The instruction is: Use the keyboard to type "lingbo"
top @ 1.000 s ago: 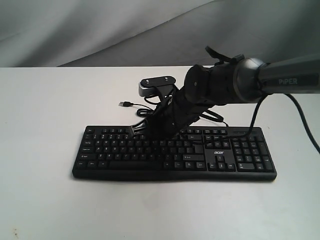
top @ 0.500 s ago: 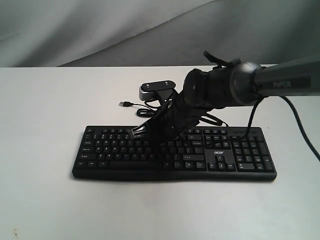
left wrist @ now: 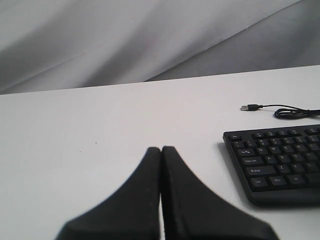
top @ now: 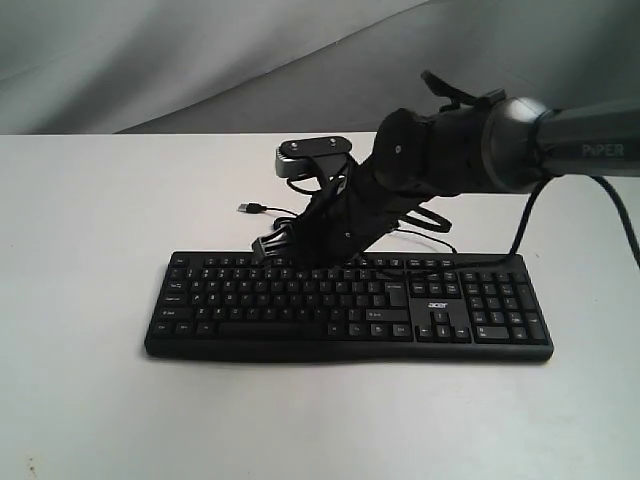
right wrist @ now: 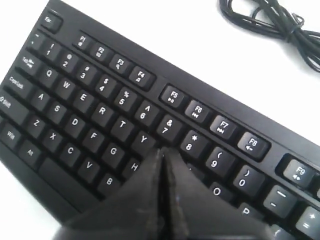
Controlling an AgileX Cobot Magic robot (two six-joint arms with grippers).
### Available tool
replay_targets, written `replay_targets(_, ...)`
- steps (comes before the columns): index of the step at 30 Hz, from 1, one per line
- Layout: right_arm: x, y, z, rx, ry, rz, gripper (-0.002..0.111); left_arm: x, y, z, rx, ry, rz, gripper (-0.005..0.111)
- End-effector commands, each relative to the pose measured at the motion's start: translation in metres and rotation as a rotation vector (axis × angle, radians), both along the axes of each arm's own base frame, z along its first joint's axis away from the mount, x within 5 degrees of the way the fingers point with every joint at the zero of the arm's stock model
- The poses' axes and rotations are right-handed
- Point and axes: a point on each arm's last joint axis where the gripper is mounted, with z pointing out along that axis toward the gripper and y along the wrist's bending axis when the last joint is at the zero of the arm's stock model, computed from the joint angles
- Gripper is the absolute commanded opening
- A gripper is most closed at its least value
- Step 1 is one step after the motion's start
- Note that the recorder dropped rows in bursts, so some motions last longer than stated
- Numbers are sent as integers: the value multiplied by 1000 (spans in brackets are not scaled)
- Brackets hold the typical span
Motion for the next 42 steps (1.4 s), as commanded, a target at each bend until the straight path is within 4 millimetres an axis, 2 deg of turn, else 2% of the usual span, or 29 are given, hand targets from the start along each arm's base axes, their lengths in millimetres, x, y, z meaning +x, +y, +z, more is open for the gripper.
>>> replay_targets(1, -14, 13, 5, -17, 13, 74, 0, 0, 0, -1, -11, -5, 2, 0)
replay_targets(6, -28, 26, 1, -29, 25, 120, 0, 0, 0, -1, -11, -5, 2, 0)
replay_targets(10, -31, 23, -4, -38, 47, 92, 0, 0, 0, -1, -11, -5, 2, 0)
replay_targets(30, -27, 24, -5, -40, 5, 85, 0, 0, 0, -1, -11, -5, 2, 0)
replay_targets(42, -26, 24, -16, -49, 22, 80, 0, 0, 0, -1, -11, -5, 2, 0)
